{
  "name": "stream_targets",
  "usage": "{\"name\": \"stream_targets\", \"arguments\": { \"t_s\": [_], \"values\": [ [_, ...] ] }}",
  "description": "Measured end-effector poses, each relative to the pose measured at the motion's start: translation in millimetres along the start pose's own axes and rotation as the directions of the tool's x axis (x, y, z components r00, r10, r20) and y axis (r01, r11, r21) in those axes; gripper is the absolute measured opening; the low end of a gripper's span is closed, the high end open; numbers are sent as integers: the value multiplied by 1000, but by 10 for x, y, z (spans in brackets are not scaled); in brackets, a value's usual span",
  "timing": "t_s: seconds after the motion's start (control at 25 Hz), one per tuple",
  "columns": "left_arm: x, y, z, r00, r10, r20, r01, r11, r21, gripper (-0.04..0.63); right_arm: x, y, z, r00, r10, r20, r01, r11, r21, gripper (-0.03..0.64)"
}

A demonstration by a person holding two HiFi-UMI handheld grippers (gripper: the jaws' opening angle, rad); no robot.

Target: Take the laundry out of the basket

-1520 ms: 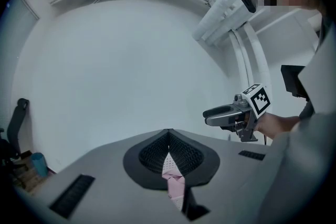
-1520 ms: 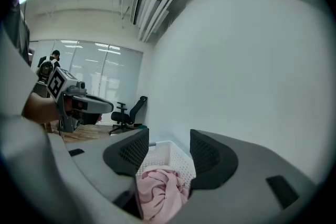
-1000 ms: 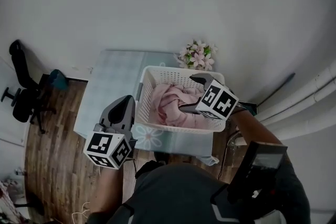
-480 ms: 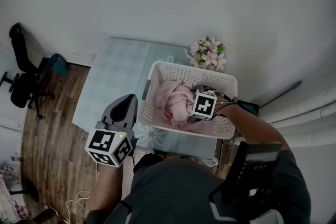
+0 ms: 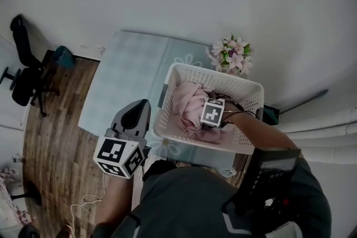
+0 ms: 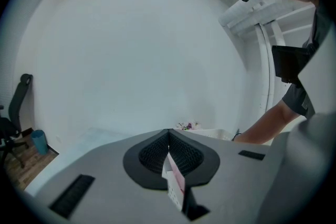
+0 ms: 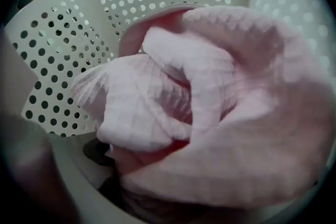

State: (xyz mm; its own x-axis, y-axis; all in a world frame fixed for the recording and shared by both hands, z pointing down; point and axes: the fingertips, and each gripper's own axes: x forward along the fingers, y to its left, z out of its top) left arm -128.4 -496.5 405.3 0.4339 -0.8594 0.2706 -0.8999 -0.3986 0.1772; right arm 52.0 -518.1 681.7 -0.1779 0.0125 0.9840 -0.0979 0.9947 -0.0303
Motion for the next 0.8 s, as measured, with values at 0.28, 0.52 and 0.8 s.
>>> {"name": "stream_targets", "arguments": {
  "t_s": [0.28, 0.52, 0.8],
  "values": [
    [101, 73, 2, 1000, -23, -1, 23, 999, -48, 9, 172, -40, 26, 999, -17, -35, 18, 1000, 13, 557],
    [205, 135, 13, 999, -47, -13, 47, 998, -43, 8, 211, -38, 28, 997, -8, -81, 8, 1000, 0, 558],
    [391, 199, -34, 993, -113, -33, 111, 992, -60, 8, 208, -43, 63, 999, -16, -51, 16, 1000, -7, 558]
  ]
}}
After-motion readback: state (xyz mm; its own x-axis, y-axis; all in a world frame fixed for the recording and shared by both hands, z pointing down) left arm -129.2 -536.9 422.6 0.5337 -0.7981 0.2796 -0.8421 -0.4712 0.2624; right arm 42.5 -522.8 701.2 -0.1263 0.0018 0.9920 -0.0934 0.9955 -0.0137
